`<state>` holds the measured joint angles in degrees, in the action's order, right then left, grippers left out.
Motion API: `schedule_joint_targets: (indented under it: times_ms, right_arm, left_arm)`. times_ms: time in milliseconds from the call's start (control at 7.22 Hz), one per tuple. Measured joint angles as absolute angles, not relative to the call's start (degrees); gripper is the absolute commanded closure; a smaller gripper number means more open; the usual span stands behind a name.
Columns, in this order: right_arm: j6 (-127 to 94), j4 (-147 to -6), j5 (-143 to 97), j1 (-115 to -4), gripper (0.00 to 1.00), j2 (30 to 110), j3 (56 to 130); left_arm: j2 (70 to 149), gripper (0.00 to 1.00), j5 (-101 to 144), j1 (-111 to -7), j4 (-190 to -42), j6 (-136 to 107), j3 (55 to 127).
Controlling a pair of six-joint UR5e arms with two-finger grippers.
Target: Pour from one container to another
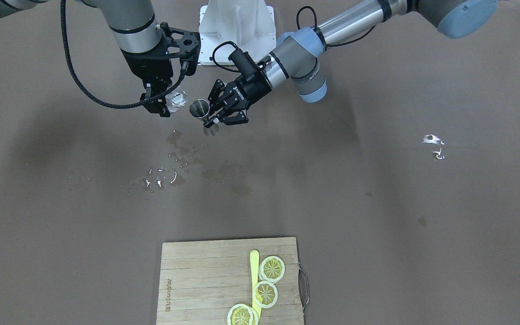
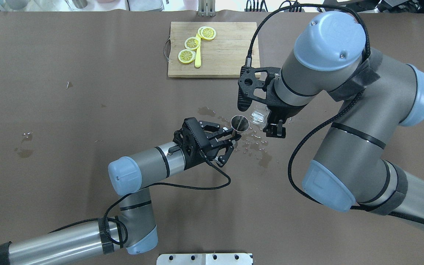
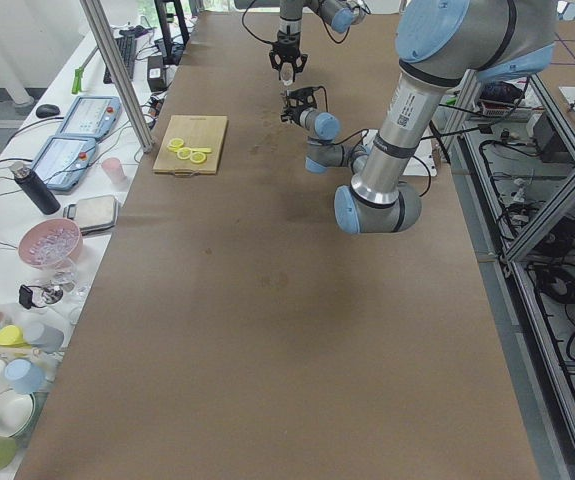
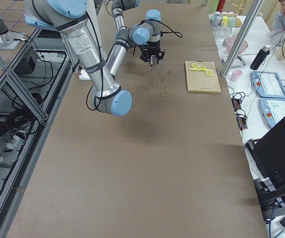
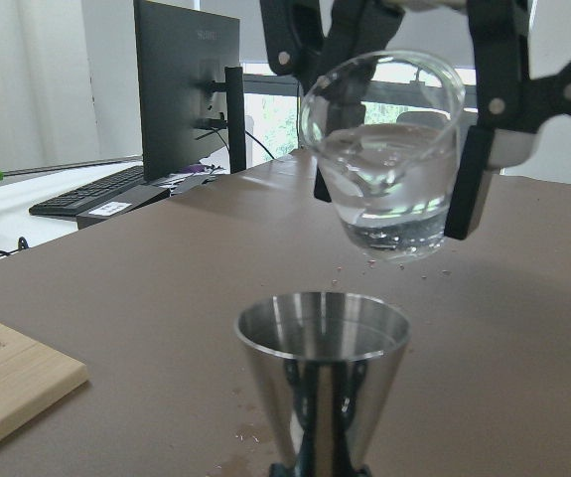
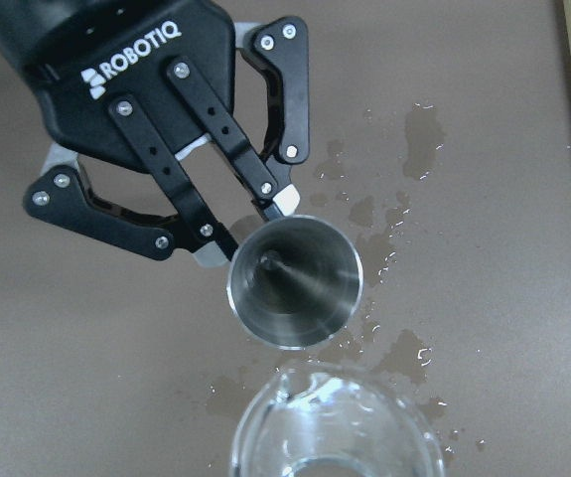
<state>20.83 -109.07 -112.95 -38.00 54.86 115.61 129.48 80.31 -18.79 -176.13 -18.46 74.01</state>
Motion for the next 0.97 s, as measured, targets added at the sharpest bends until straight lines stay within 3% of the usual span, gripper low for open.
schedule_joint_targets:
  times_ms: [969]
  right_arm:
    - [20.85,-113.27,-110.58,-36.28,1.00,51.64,113.10]
  left_arm:
    - [129.46,1.00,80.25,-18.81,-176.13,-18.46,74.00]
